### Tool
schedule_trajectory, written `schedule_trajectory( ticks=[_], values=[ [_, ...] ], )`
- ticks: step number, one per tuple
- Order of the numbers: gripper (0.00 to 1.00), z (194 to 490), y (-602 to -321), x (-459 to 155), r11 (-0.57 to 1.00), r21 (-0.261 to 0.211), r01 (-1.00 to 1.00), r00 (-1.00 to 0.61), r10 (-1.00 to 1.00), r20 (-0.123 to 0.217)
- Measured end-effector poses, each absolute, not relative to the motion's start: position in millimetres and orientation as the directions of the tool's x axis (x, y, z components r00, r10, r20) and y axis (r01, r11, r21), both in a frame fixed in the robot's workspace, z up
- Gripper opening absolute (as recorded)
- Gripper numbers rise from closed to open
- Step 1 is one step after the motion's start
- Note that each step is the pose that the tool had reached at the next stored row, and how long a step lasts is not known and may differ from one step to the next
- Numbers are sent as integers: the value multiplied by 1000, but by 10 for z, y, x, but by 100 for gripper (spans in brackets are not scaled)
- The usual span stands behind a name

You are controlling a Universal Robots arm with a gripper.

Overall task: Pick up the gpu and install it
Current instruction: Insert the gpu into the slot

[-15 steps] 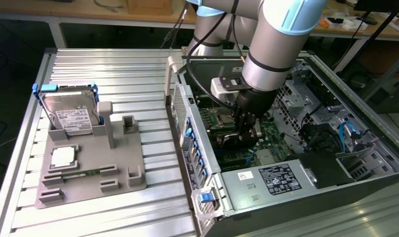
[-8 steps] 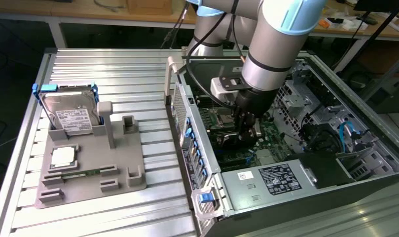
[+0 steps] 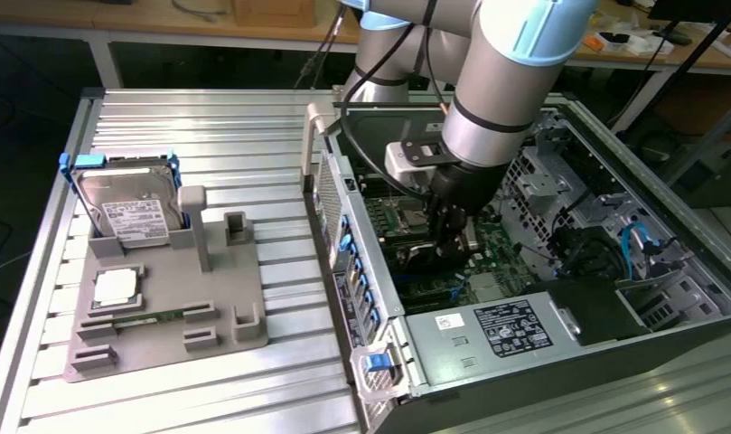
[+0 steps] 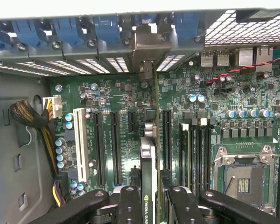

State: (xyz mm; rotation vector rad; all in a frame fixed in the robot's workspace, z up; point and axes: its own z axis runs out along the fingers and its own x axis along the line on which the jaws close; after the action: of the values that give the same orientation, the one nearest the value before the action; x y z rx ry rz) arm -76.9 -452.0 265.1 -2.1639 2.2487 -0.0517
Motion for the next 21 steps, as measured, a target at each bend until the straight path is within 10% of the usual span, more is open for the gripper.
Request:
schedule_trajectory(
  ticks=[21],
  values=[
    [27,2554,-4520,-778,38,-38,-999,-39,-999,8]
  ],
)
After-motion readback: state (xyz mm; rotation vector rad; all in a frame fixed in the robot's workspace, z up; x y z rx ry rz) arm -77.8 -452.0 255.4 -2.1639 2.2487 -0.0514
